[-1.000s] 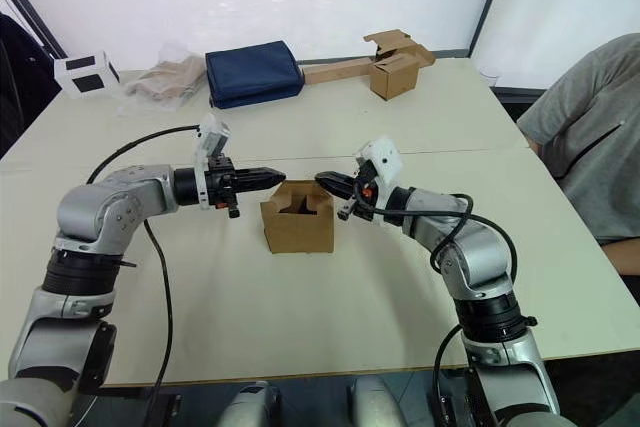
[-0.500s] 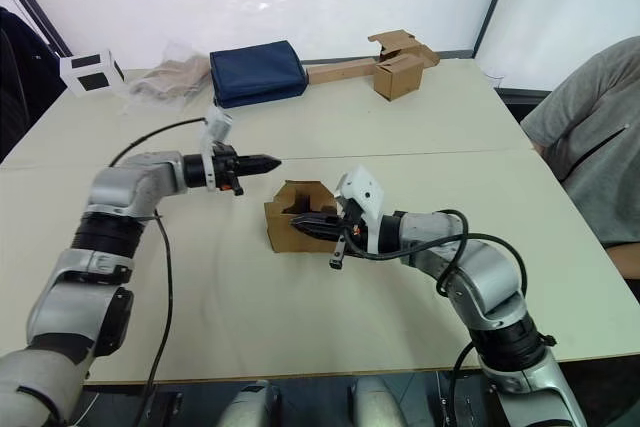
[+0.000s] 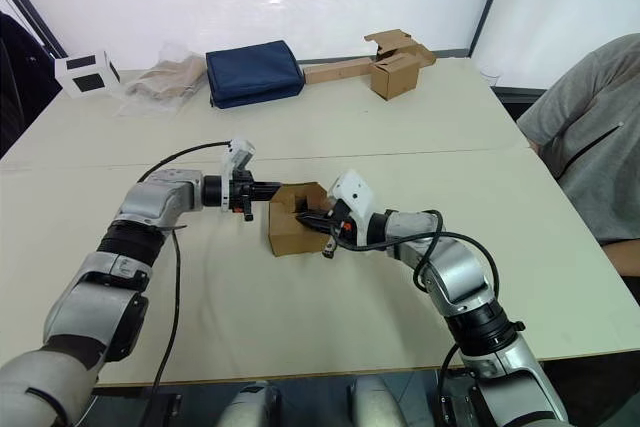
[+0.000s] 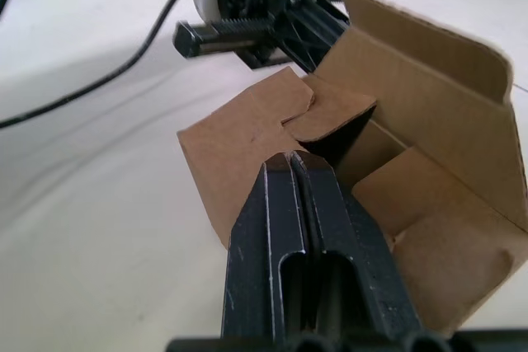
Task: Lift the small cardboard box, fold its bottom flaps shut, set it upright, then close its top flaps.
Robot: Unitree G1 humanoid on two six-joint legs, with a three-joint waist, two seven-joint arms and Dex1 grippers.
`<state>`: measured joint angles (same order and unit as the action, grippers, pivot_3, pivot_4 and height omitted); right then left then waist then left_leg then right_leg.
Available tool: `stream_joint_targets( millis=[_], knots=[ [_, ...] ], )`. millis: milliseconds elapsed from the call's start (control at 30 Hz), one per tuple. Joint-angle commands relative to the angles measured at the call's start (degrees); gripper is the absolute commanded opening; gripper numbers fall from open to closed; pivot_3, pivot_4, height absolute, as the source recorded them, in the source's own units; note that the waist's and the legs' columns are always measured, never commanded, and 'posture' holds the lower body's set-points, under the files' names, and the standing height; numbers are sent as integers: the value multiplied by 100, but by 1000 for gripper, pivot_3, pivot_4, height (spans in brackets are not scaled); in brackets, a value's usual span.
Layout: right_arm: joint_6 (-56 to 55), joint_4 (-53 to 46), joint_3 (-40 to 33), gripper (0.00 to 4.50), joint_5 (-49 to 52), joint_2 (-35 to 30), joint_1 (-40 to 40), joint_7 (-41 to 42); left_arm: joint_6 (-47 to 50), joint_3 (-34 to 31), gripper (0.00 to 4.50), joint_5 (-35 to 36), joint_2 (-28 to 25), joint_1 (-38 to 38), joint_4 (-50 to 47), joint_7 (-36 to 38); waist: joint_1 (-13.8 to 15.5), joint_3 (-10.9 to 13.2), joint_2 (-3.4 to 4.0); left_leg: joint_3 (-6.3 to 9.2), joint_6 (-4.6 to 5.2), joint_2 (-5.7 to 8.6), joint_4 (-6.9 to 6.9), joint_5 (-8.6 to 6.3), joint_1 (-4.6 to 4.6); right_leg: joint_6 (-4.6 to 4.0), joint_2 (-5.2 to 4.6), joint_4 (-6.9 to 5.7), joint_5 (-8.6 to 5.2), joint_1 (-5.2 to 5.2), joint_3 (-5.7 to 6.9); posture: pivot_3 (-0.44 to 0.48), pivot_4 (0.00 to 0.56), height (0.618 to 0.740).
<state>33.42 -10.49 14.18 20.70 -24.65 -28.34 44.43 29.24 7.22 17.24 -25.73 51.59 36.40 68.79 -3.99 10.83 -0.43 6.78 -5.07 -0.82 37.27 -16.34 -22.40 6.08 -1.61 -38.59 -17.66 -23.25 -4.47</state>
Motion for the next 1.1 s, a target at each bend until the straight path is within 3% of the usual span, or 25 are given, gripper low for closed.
stream_joint_targets(
  millis=[33,300,600,800,1100],
  knots=[
    [-126,45,131,0,-204,-6,-58,63,76,-44,57,1,-73,-44,-312,103,2,0,0,0,0,0,0,0,0,0,0,0,0,0,0,0,150,740],
    [-138,6,84,0,-265,17,-41,119,316,-253,57,105,-250,-217,-722,17,0,0,0,0,0,0,1,0,1,0,0,-1,0,1,0,0,150,740],
    [125,-274,-251,0,-20,63,-74,-5,1609,-702,57,1105,-795,-950,-2866,158,1,-1,1,2,0,-1,1,0,0,0,-2,-2,0,1,-1,0,150,740],
    [174,-337,-225,0,-81,33,-15,-25,2101,-620,57,1494,-1044,-1624,-3864,131,2,0,1,2,0,-2,0,0,1,0,-2,-3,0,1,-1,0,150,740],
    [281,-488,-275,0,-46,5,28,-47,1362,-22,57,851,-770,-1583,-3300,-241,39,-1,1,2,0,-1,3,0,2,0,-1,-4,0,4,0,0,150,740]
  ],
)
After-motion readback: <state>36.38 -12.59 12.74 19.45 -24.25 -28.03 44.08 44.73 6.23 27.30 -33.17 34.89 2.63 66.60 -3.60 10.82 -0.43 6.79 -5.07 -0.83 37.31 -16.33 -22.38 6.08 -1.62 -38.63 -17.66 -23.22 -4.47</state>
